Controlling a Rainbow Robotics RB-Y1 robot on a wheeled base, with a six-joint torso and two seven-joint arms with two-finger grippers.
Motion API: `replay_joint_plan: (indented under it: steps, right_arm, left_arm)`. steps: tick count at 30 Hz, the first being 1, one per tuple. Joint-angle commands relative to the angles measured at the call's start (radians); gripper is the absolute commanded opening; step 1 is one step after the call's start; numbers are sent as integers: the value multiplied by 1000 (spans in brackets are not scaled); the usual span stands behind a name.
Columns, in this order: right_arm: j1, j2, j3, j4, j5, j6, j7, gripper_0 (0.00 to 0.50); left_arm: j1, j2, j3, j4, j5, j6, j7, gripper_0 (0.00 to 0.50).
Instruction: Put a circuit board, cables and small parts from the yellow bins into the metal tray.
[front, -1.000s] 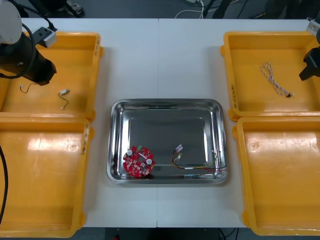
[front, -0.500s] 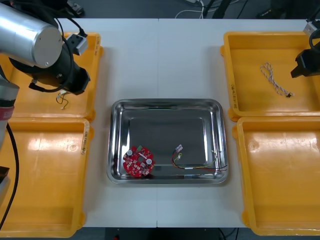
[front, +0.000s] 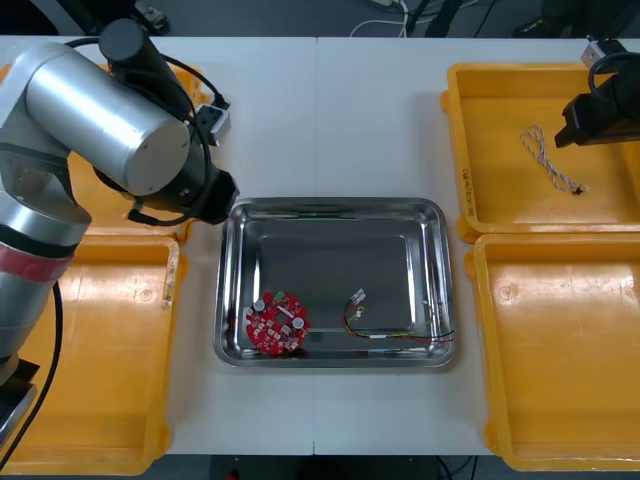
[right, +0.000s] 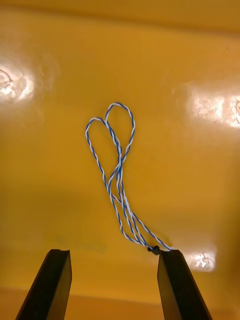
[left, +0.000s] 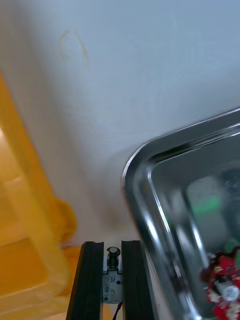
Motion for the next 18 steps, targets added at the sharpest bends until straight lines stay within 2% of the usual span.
replay_joint_plan:
  steps: [1,8,13,16,18]
  right_arm:
    - [-54,-1,49,2,8,-30,0,500]
    - [-62,7,47,79,-3,-107,43,500]
    - [-72,12,41,139,0,-157,118,500]
    - [-72,12,37,162,-26,-177,141,500]
    - [-74,12,37,168,-28,-194,201,500]
  left_arm:
    - [12,-37,-76,-40,9,-43,71,0]
    - [20,-57,-168,-39,-15,-52,97,0]
    - [22,-62,-211,-39,-17,-56,123,0]
    - [22,-63,-225,-39,-17,-67,137,0]
    - [22,-65,-238,-34,-17,-87,152,0]
